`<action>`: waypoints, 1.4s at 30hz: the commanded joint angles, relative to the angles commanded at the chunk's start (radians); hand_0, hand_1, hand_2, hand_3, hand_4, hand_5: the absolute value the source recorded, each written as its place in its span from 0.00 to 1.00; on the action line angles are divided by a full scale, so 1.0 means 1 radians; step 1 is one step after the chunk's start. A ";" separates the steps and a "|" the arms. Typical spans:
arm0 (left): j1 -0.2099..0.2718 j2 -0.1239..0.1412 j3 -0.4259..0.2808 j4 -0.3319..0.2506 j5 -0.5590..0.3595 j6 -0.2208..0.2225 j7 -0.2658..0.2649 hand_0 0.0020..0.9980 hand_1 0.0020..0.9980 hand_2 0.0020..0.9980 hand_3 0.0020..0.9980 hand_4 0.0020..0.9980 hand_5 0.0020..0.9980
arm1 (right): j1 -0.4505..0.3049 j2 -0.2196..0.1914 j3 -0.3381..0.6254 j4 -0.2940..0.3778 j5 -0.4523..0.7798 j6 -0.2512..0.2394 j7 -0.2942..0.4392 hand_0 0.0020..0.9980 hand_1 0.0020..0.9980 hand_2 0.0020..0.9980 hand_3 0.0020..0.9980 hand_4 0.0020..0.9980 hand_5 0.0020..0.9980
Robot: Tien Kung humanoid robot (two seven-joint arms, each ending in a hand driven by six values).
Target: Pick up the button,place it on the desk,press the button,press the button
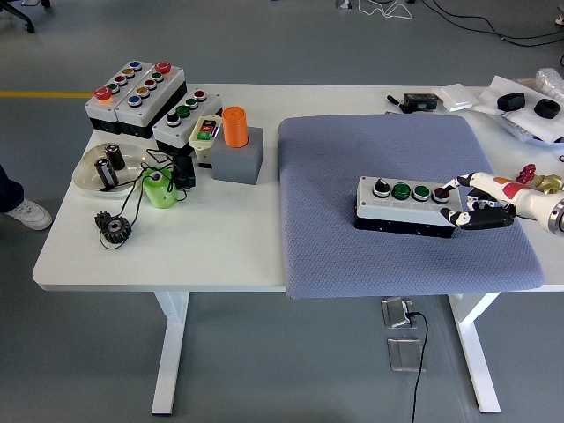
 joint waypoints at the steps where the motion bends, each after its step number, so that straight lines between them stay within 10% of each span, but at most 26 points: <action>1: 0.001 0.000 0.001 0.000 0.000 0.000 0.000 0.72 0.78 0.82 0.68 0.43 0.97 | 0.000 0.000 0.001 -0.002 0.000 -0.001 0.000 0.20 0.00 0.11 0.76 0.61 0.46; 42: -0.013 0.004 -0.036 -0.004 0.025 0.001 0.002 0.72 0.78 0.82 0.67 0.43 0.97 | 0.015 0.040 0.043 -0.034 -0.029 -0.001 -0.009 0.20 0.00 0.11 0.76 0.61 0.47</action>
